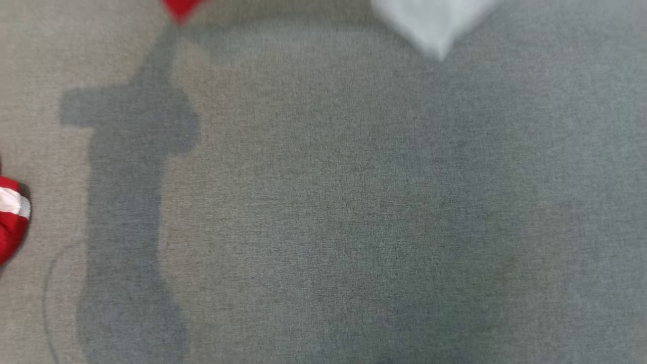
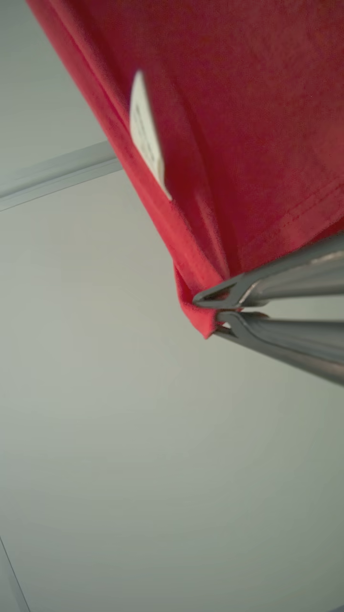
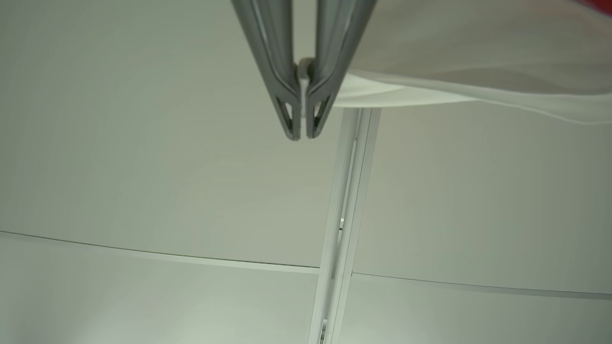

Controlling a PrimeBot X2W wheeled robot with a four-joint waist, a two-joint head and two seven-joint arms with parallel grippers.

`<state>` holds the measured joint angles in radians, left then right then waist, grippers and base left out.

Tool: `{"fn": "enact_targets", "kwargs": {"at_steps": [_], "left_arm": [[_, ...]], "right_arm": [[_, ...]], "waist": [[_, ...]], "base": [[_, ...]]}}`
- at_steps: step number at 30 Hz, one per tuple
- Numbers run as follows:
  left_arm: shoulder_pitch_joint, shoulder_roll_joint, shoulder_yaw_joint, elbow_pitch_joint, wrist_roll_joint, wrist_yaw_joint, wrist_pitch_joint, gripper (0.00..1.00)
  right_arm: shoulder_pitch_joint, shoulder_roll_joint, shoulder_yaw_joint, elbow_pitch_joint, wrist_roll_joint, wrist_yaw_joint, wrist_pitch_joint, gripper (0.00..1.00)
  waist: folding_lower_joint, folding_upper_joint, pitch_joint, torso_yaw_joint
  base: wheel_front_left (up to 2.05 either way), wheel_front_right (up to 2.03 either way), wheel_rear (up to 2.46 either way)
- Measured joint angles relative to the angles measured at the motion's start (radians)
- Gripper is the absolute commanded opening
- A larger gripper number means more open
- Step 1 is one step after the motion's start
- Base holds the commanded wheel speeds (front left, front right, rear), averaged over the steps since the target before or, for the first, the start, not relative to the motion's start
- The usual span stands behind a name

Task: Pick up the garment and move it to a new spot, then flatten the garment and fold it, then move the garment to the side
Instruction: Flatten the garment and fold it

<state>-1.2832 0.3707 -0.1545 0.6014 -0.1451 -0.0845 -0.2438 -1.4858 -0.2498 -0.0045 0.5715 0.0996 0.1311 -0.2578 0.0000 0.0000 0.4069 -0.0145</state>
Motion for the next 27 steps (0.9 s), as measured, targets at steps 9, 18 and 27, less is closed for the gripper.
{"fn": "enact_targets", "kwargs": {"at_steps": [9, 18, 27], "left_arm": [[-0.024, 0.004, 0.025, 0.141, -0.023, -0.011, -0.021, 0.0], [0.449, -0.133, 0.101, 0.15, -0.082, -0.005, -0.02, 0.0], [0.799, -0.261, 0.168, 0.133, -0.085, -0.007, -0.021, 0.0]], "right_arm": [[0.013, 0.015, -0.005, -0.063, -0.01, 0.002, -0.004, 0.0], [0.649, 0.063, 0.02, -0.182, 0.143, 0.001, -0.004, 0.0], [1.119, 0.139, 0.003, -0.22, 0.21, 0.0, -0.004, 0.0]], "waist": [[0.0, 0.0, 0.06, -0.027], [0.0, 0.0, 0.037, -0.049], [0.0, 0.0, -0.046, -0.056]], "base": [[0.0, 0.0, 0.0], [0.0, 0.0, 0.0], [0.0, 0.0, 0.0]]}}
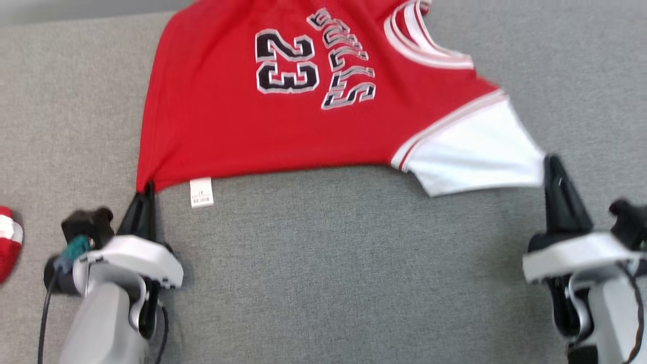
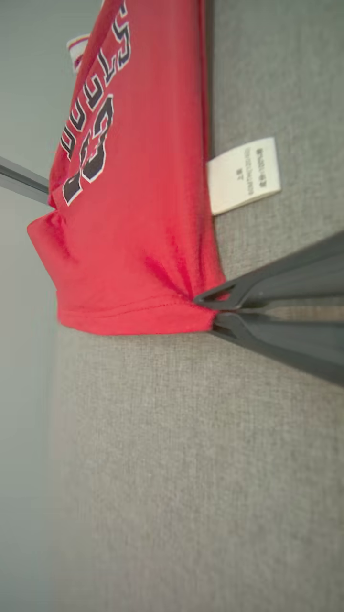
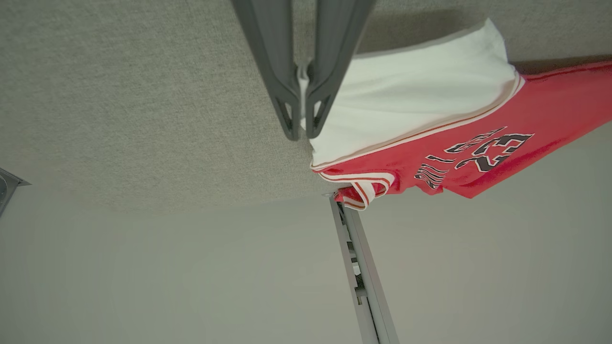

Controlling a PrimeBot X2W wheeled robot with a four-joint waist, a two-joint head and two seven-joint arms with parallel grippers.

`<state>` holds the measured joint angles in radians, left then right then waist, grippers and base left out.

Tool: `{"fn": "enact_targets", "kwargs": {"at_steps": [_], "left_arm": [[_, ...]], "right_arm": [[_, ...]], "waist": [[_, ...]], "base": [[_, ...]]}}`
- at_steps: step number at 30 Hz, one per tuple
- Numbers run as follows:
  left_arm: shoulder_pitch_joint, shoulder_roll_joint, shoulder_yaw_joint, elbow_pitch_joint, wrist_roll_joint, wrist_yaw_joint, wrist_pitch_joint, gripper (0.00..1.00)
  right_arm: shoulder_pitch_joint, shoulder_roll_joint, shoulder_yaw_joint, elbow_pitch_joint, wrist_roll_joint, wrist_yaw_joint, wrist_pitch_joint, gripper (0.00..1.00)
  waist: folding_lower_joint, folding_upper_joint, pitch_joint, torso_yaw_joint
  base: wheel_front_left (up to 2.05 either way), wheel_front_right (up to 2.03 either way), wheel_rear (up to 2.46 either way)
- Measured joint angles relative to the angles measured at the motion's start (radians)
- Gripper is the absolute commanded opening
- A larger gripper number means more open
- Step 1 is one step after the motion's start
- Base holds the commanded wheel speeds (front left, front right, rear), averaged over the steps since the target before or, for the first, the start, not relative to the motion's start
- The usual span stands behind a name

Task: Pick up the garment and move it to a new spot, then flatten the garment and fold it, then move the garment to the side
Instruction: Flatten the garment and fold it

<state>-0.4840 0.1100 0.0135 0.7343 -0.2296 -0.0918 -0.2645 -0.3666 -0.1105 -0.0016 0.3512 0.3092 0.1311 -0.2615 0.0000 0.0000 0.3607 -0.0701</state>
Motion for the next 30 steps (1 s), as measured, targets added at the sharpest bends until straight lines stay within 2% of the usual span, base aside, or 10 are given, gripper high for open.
{"fn": "enact_targets", "kwargs": {"at_steps": [3, 12, 30], "left_arm": [[0.093, -0.02, 0.038, -0.011, 0.008, -0.003, 0.0, 0.0], [0.269, -0.059, 0.1, -0.023, 0.01, -0.003, 0.0, 0.0], [0.543, -0.065, 0.063, -0.04, 0.003, -0.017, 0.0, 0.0]], "right_arm": [[0.108, 0.015, -0.006, 0.011, 0.005, 0.0, 0.0, 0.0], [0.26, 0.011, -0.011, 0.052, 0.002, 0.0, 0.0, 0.0], [0.497, 0.015, 0.028, 0.106, 0.028, 0.0, 0.0, 0.0]], "waist": [[0.0, 0.0, -0.049, -0.007], [0.0, 0.0, -0.183, -0.018], [0.0, 0.0, -0.407, 0.017]], "base": [[0.0, 0.0, 0.0], [0.0, 0.0, 0.0], [0.0, 0.0, 0.0]]}}
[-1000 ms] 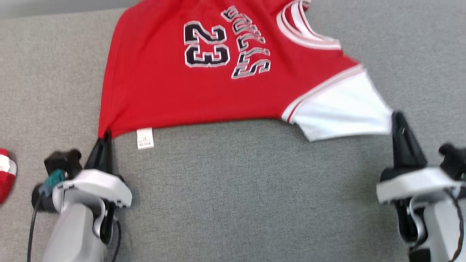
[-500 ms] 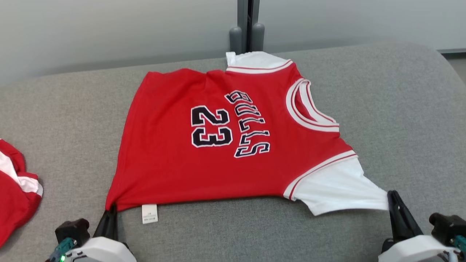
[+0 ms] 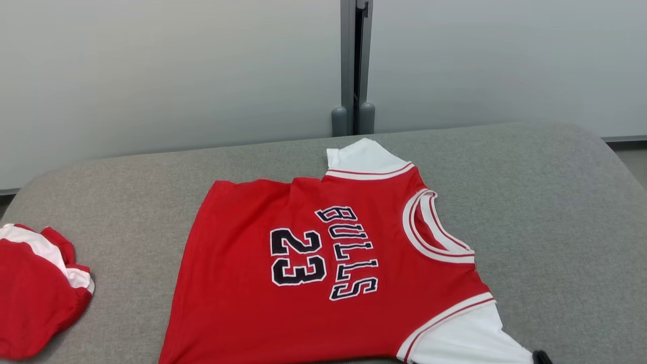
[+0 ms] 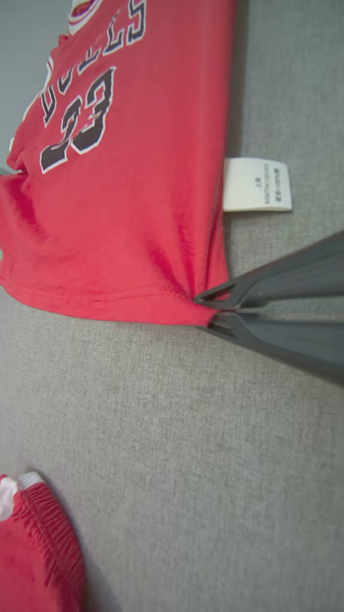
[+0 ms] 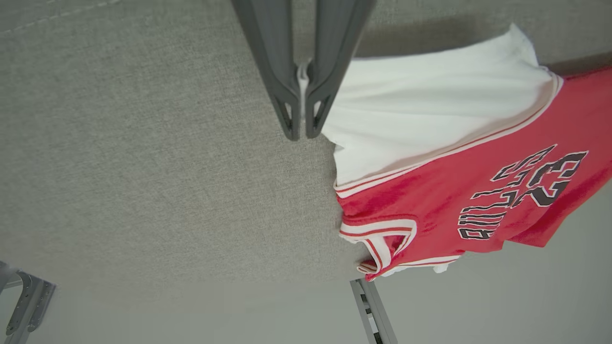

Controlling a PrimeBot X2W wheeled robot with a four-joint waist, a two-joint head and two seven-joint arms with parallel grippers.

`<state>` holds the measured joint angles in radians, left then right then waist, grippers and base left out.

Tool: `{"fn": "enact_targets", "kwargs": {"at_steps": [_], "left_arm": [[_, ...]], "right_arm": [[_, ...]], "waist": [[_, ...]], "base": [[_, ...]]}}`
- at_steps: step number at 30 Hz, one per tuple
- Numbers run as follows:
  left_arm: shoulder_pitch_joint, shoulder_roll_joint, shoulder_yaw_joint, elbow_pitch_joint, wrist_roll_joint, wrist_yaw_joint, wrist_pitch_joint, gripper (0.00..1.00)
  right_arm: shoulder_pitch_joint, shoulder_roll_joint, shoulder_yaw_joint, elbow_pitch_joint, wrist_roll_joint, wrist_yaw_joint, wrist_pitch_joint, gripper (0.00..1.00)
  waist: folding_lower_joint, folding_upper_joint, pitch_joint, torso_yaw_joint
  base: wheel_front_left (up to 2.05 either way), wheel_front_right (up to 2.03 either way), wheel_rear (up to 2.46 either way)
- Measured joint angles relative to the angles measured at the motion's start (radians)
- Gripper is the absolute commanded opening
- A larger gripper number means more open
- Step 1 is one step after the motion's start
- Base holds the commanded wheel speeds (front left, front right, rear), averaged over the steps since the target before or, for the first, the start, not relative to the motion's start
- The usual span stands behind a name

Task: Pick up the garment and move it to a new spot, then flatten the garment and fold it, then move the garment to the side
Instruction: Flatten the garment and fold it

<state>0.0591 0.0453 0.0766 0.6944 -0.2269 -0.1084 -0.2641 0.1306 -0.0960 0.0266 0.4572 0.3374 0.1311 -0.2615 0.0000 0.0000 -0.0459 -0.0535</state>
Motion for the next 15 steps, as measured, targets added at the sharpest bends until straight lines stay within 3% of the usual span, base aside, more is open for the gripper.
{"fn": "enact_targets", "kwargs": {"at_steps": [8, 15], "left_arm": [[0.047, 0.0, -0.017, -0.084, -0.002, -0.002, 0.0, 0.0], [-0.046, 0.003, -0.046, -0.174, 0.006, -0.006, 0.0, 0.0]], "right_arm": [[0.061, -0.021, -0.003, -0.056, 0.016, 0.0, 0.0, 0.0], [-0.104, -0.036, -0.003, -0.11, 0.003, 0.0, 0.0, 0.0]], "waist": [[0.0, 0.0, -0.016, 0.028], [0.0, 0.0, 0.028, 0.036]], "base": [[0.0, 0.0, 0.0], [0.0, 0.0, 0.0]]}}
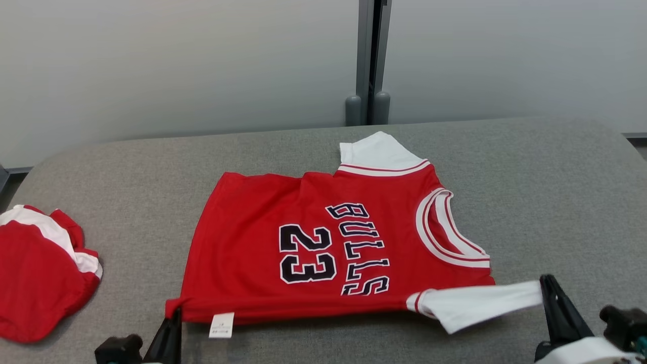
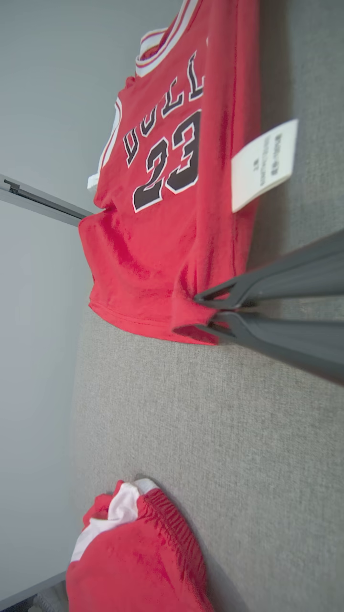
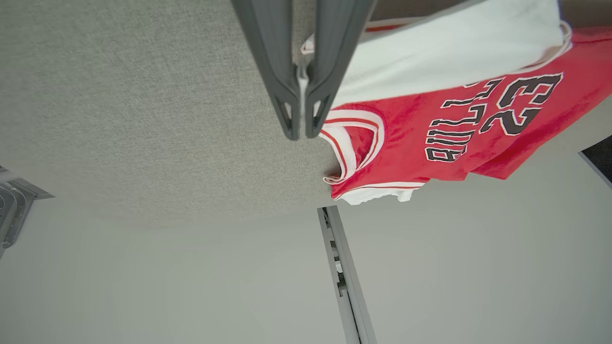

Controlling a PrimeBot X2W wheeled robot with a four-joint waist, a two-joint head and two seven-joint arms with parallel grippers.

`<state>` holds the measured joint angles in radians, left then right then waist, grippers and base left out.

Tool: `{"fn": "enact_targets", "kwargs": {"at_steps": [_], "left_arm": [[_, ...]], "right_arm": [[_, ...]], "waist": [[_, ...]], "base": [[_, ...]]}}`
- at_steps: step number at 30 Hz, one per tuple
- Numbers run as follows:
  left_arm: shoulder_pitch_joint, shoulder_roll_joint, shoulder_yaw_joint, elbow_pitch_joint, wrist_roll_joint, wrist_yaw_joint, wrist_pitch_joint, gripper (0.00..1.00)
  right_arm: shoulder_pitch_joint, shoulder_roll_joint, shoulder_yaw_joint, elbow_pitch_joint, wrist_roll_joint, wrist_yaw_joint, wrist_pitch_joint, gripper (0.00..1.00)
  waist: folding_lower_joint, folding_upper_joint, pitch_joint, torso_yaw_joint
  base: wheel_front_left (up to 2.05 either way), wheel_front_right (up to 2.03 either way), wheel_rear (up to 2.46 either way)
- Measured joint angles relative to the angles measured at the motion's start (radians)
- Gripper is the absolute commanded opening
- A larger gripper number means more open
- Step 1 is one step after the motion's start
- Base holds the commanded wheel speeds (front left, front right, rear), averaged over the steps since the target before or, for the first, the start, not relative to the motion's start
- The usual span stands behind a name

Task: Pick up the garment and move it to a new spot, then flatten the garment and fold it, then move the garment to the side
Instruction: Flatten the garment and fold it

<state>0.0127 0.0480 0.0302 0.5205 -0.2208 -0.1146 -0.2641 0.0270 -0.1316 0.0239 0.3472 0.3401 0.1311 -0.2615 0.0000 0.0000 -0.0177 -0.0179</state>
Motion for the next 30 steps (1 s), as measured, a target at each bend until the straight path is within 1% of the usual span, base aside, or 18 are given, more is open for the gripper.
{"fn": "enact_targets", "kwargs": {"at_steps": [2, 3, 4, 10, 15, 20, 28, 29, 30], "left_arm": [[-0.042, 0.0, -0.017, 0.013, 0.006, -0.001, 0.0, 0.0], [-0.042, 0.0, -0.017, 0.013, 0.006, -0.001, 0.0, 0.0], [-0.063, 0.0, -0.026, 0.029, 0.007, -0.004, 0.0, 0.0], [-0.227, 0.0, -0.04, 0.111, 0.03, -0.007, 0.0, 0.0], [-0.336, 0.003, -0.057, 0.187, 0.063, -0.008, 0.0, 0.0], [-0.406, 0.006, -0.047, 0.235, 0.068, -0.008, 0.0, 0.0], [-0.481, 0.007, -0.035, 0.257, 0.091, -0.005, 0.0, 0.0], [-0.489, 0.007, -0.037, 0.258, 0.099, -0.005, 0.0, 0.36], [-0.495, 0.007, -0.039, 0.258, 0.102, -0.005, 0.0, 0.96]], "right_arm": [[-0.064, -0.015, 0.011, 0.022, -0.032, 0.0, 0.0, 0.0], [-0.064, -0.015, 0.011, 0.022, -0.032, 0.0, 0.0, 0.0], [-0.098, -0.018, 0.013, 0.036, -0.04, 0.0, 0.0, 0.0], [-0.299, -0.027, 0.036, 0.14, -0.089, 0.0, 0.0, 0.0], [-0.416, -0.03, 0.065, 0.231, -0.121, 0.0, 0.0, 0.0], [-0.498, -0.03, 0.075, 0.289, -0.142, 0.0, 0.0, 0.0], [-0.585, -0.027, 0.043, 0.352, -0.181, 0.0, 0.0, 0.0], [-0.594, -0.026, 0.042, 0.359, -0.186, 0.0, 0.0, 0.0], [-0.603, -0.023, 0.039, 0.373, -0.193, 0.0, 0.0, 0.44]], "waist": [[0.0001, 0.0, 0.016, 0.002], [0.0001, 0.0, 0.016, 0.002], [0.0, 0.0, 0.025, 0.003], [0.0, 0.0, 0.099, 0.009], [0.0, 0.0, 0.167, 0.016], [0.0, 0.0, 0.226, 0.021], [0.0001, 0.0, 0.289, 0.028], [0.0, 0.0, 0.294, 0.03], [0.0, 0.0, 0.299, 0.031]], "base": [[0.0, 0.0, 0.0], [0.0, 0.0, 0.0], [0.0, 0.0, 0.0], [0.0, 0.0, 0.0], [0.0, 0.0, 0.0], [0.0, 0.0, 0.0], [0.0, 0.0, 0.0], [0.0, 0.0, 0.0], [0.0, 0.0, 0.0]]}}
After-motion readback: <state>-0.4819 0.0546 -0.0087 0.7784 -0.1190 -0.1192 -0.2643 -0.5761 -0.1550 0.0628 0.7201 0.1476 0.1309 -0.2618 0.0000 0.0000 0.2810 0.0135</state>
